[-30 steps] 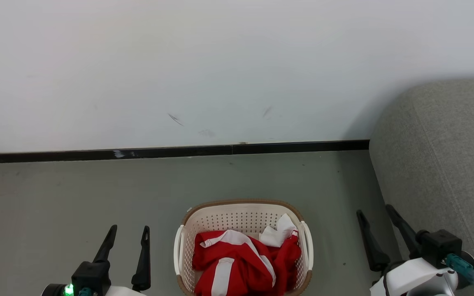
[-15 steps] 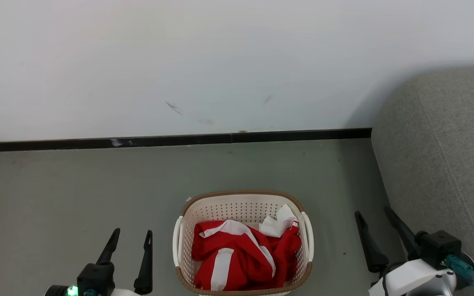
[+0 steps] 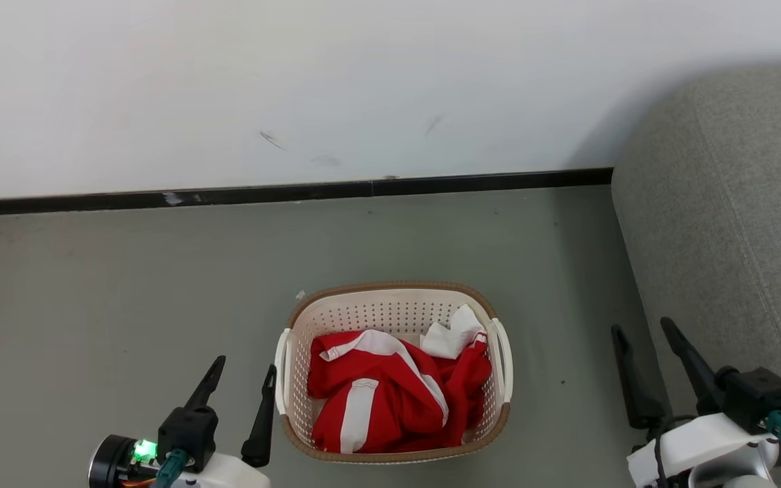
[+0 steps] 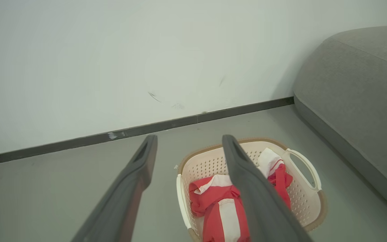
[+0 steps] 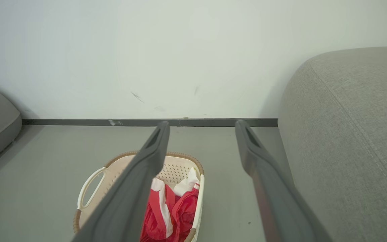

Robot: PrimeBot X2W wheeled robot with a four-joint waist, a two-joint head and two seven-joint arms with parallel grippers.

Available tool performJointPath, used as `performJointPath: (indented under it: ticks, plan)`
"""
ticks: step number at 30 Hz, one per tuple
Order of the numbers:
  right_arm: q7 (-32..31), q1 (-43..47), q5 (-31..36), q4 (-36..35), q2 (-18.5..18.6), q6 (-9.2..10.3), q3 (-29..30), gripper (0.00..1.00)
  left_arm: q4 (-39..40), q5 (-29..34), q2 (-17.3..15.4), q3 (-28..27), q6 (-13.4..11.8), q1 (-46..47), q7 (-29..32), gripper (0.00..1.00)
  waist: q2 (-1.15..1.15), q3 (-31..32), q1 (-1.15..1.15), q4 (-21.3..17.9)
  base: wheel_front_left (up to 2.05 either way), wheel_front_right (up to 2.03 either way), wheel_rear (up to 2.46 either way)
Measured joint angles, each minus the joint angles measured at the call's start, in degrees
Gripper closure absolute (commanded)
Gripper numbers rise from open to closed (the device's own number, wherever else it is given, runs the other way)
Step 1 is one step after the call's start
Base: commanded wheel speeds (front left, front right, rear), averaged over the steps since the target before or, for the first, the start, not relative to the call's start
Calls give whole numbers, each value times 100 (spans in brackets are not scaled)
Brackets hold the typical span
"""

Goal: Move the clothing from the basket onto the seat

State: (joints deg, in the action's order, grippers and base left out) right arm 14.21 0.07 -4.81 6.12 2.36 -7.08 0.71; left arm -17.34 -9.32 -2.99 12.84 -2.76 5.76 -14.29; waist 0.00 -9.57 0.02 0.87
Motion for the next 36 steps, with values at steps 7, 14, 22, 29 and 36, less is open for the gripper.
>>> performJointPath:
  ticks: [7,14,22,29,36]
  plan:
    - [1,-29,0,-219,-3,0,216,0,-398,201,-4,193,114,341,0,0,0,-343,0,-85,0,0,0]
    - [9,-207,0,-467,-4,0,344,0,-715,342,-10,348,199,769,0,0,0,-747,0,-195,0,0,0]
    - [9,-586,-87,-730,-3,0,357,0,-999,553,-49,430,243,1228,0,0,0,-1281,0,-339,0,0,0]
    - [10,-935,-115,-812,-3,0,316,0,-1282,643,-65,474,248,1633,-1,0,0,-1774,-1,-480,0,0,0]
    - [14,-1345,-119,-922,1,0,287,0,-1522,856,-79,621,301,2078,-1,0,0,-2242,0,-638,0,0,0]
